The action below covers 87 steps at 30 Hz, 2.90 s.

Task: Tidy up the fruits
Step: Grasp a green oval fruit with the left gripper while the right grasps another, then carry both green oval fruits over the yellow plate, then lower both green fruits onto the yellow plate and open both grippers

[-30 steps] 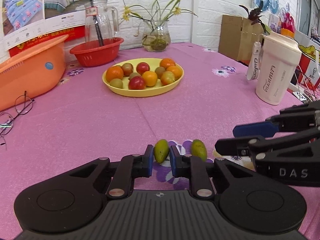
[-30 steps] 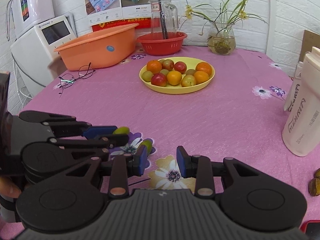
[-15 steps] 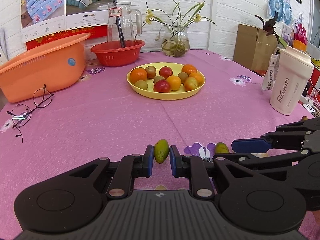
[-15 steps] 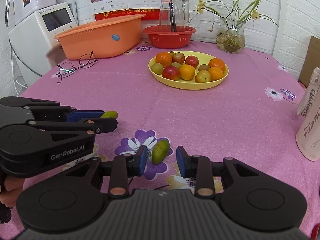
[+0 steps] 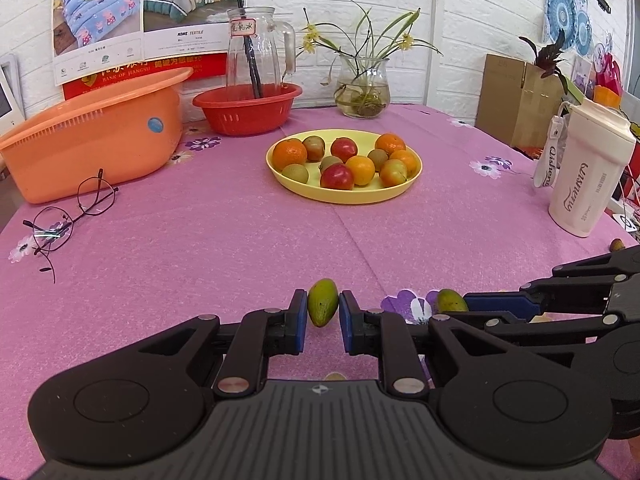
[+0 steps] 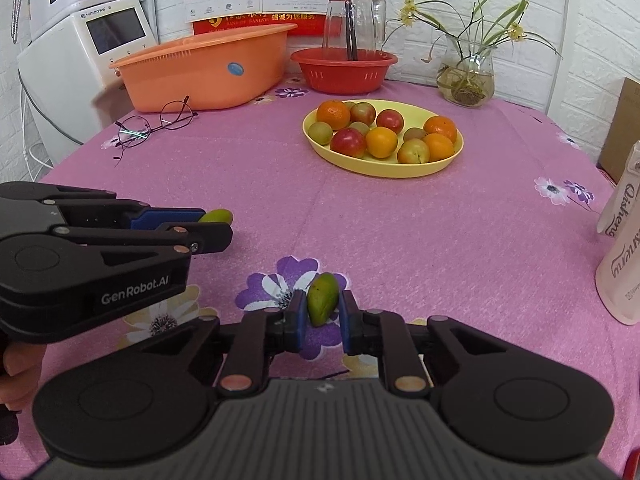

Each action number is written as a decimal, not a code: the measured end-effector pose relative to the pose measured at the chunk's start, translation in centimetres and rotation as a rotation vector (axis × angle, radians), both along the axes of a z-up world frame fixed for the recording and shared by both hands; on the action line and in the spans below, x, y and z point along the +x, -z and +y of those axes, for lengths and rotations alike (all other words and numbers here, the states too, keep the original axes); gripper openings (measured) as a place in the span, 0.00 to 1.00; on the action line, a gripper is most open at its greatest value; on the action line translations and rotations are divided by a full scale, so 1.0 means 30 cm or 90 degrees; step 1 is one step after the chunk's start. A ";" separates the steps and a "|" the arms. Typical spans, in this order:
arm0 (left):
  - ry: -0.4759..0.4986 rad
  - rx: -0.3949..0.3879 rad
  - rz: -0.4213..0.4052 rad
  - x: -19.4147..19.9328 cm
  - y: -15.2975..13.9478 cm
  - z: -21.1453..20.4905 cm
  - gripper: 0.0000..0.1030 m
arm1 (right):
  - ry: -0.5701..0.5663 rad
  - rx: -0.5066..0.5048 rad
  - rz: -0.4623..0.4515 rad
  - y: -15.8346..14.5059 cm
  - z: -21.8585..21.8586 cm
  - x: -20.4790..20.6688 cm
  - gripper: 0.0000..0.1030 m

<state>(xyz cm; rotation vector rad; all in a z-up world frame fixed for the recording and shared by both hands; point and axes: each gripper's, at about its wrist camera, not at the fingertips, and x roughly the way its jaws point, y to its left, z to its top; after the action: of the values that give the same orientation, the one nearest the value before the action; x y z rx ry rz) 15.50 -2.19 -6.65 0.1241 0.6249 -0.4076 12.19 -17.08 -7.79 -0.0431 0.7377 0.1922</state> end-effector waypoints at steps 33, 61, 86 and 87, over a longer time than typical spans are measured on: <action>0.015 -0.014 -0.026 0.041 -0.071 -0.064 0.16 | 0.047 0.047 -0.057 -0.120 -0.093 0.041 0.71; 0.014 -0.031 -0.043 0.219 -0.152 -0.136 0.16 | 0.088 0.091 -0.098 -0.207 -0.172 0.210 0.71; -0.023 -0.027 -0.030 0.495 -0.142 -0.243 0.16 | 0.135 0.117 -0.097 -0.206 -0.251 0.463 0.71; -0.022 -0.029 -0.027 0.502 -0.141 -0.246 0.16 | 0.137 0.115 -0.095 -0.202 -0.252 0.471 0.71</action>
<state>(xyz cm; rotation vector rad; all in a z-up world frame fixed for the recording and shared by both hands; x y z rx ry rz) 30.55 -9.58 -2.41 0.0775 0.5741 -0.3842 26.33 -24.64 -1.73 0.1915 0.5693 0.0491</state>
